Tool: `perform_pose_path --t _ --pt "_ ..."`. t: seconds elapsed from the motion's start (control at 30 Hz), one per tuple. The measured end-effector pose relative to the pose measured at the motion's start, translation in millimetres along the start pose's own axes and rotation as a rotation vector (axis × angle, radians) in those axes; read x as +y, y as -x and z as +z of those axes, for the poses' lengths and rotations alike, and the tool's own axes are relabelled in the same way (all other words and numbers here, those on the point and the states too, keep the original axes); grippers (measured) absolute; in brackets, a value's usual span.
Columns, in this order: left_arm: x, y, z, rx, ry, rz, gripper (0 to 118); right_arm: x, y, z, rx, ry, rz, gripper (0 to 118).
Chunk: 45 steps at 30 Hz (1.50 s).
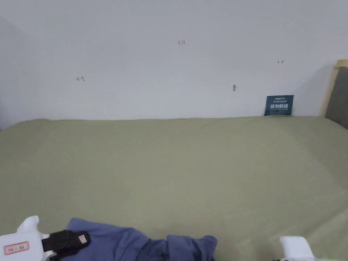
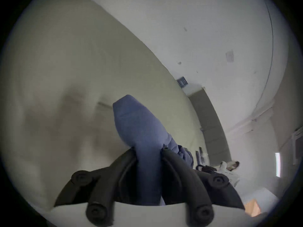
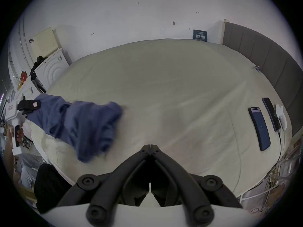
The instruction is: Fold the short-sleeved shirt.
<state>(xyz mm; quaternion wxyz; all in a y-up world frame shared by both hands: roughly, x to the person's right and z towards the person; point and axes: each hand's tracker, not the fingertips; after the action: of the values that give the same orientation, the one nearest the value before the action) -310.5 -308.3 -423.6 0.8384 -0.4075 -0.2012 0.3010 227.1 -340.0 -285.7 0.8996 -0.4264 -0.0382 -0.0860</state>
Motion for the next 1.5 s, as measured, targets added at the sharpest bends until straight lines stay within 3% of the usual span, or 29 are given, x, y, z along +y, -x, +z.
perform_pose_path --t 0.13,0.2,0.37,0.6,0.67,0.73,0.83,1.1,1.2,1.3,1.5 --pt "10 -11 19 0.086 -0.016 -0.154 16 -1 1 -5 0.012 0.012 0.011 0" --pt "12 -26 9 0.069 0.019 -0.16 16 -2 3 -6 0.015 0.018 0.014 0" --pt "-4 -86 -51 -0.006 0.123 -0.354 16 -4 1 -8 0.014 0.024 0.024 0" --pt "-75 -152 -143 -0.105 0.328 -0.396 16 -3 -8 -10 0.002 0.023 0.009 0" --pt "-89 -149 -166 -0.097 0.366 -0.395 31 -3 -9 -11 0.0 0.024 0.005 0" --pt "-101 -139 -186 -0.113 0.408 -0.372 68 -2 -10 -12 0.001 0.025 0.004 0" --pt "-118 -124 -201 -0.229 0.434 -0.26 70 -3 -6 -11 -0.001 0.03 0.013 0" --pt "-92 -139 -161 -0.217 0.36 -0.207 70 -4 -4 -17 0.009 0.048 0.033 0" --pt "-76 -137 -138 -0.243 0.285 -0.258 64 -4 -1 -16 0.012 0.049 0.034 0" --pt "-76 -130 -131 -0.26 0.276 -0.229 16 -5 4 -14 0.022 0.049 0.038 0" --pt "-120 -107 -169 -0.195 0.464 -0.189 10 -7 5 -15 0.024 0.056 0.047 0"
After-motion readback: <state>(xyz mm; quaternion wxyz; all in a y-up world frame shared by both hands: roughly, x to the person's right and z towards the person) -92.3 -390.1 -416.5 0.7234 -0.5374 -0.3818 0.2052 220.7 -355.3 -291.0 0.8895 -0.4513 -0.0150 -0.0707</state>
